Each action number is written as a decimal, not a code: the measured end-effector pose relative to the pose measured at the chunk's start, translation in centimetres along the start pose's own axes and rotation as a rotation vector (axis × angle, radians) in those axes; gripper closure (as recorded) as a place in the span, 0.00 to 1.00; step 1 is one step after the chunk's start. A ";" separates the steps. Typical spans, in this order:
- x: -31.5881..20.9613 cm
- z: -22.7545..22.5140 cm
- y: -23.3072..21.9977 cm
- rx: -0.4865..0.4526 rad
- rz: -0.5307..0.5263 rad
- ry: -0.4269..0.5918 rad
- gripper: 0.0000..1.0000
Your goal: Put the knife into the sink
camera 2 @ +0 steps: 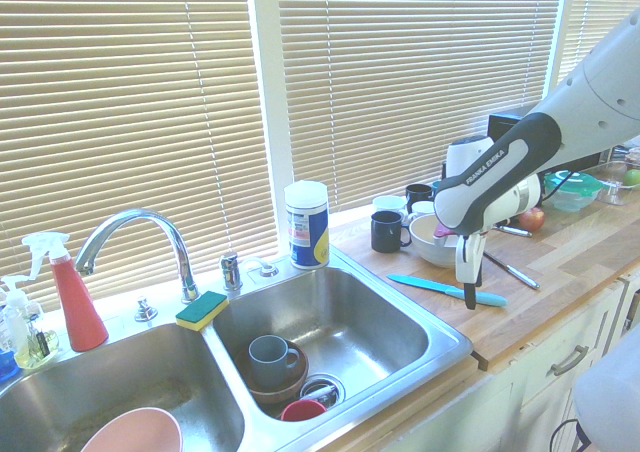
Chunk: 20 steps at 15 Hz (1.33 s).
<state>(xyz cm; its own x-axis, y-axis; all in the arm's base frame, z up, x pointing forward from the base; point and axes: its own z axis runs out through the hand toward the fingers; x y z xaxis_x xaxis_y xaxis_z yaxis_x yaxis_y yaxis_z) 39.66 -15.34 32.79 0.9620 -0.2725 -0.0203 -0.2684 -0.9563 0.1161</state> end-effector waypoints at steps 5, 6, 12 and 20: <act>1.5 0.7 0.2 0.039 0.047 0.022 0.00; 1.6 0.8 0.1 0.042 0.050 0.022 0.00; 2.4 1.4 -0.1 0.057 0.060 0.025 1.00; 3.0 1.4 -0.1 0.067 0.068 0.033 1.00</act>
<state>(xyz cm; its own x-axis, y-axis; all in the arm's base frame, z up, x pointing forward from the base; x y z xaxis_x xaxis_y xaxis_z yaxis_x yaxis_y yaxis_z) 42.52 -16.22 31.32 0.9424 -0.3339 0.0184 -0.3344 -0.9411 0.0498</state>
